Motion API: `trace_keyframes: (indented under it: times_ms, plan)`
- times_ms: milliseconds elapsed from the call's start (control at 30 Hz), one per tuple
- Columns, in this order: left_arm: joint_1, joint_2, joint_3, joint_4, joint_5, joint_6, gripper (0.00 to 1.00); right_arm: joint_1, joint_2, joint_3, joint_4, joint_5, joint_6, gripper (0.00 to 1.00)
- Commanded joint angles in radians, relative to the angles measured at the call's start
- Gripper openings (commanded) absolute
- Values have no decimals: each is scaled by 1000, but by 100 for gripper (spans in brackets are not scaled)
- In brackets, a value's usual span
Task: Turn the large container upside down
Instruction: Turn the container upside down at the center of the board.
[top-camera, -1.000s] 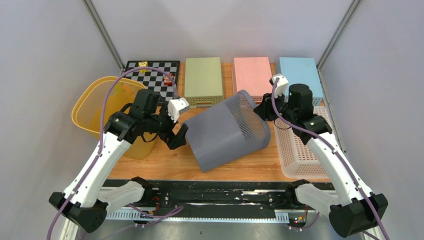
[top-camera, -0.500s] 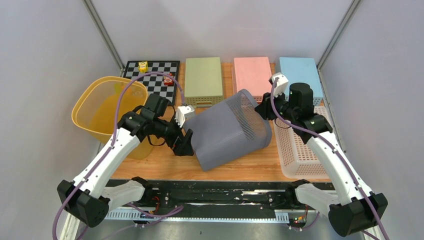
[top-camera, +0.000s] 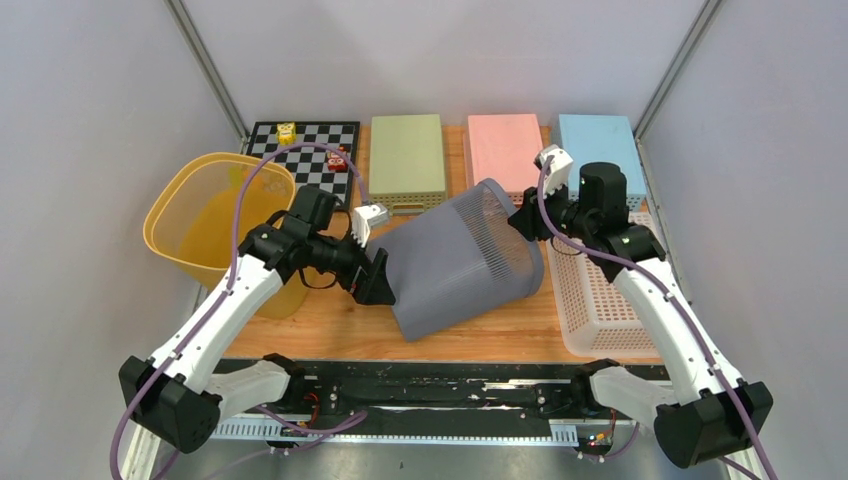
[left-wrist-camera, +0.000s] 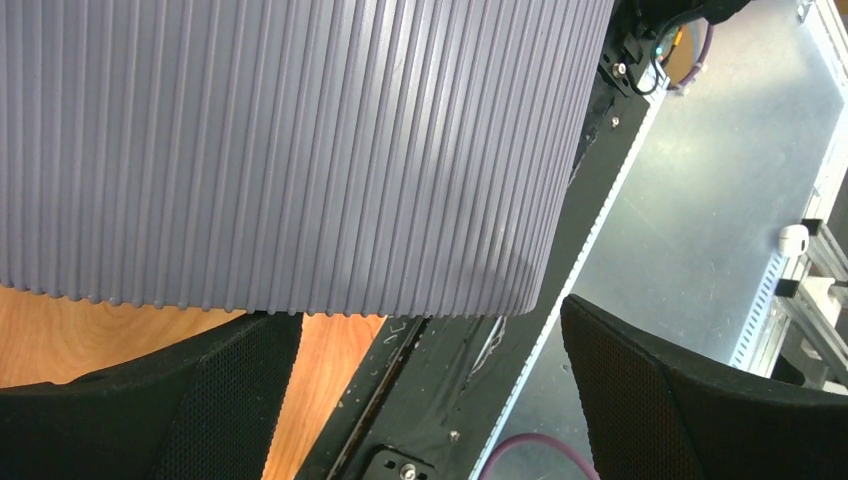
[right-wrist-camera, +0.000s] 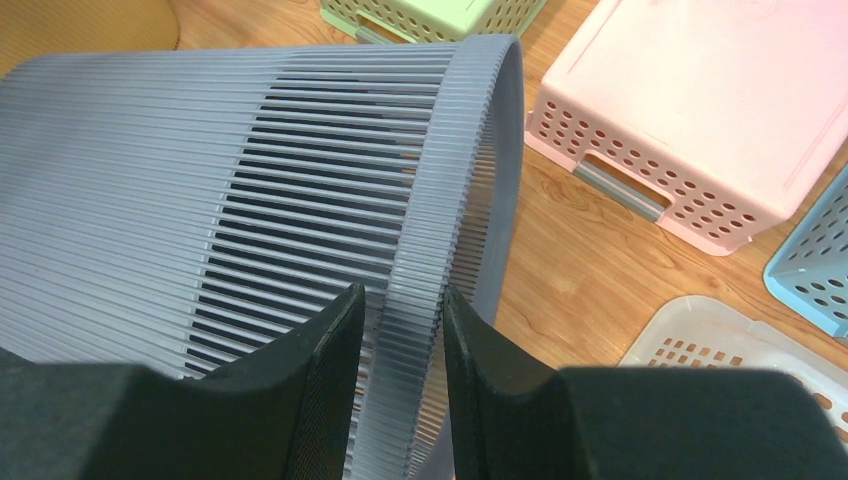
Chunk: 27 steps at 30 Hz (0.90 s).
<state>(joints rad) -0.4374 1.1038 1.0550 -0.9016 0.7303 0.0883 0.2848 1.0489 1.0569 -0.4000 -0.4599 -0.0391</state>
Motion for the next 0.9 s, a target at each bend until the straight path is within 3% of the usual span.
trace_keyframes:
  times_ms: [0, 333, 867]
  plan:
    - [16, -35, -34, 151, 40, -60, 100, -10, 29, 40, -95, -117, 1, 37]
    - [35, -114, -48, 327, 59, -192, 100, -13, 73, 97, -163, -206, 25, 38]
    - [52, -136, 16, 373, 124, -277, 100, -43, 86, 64, -174, -326, 34, 32]
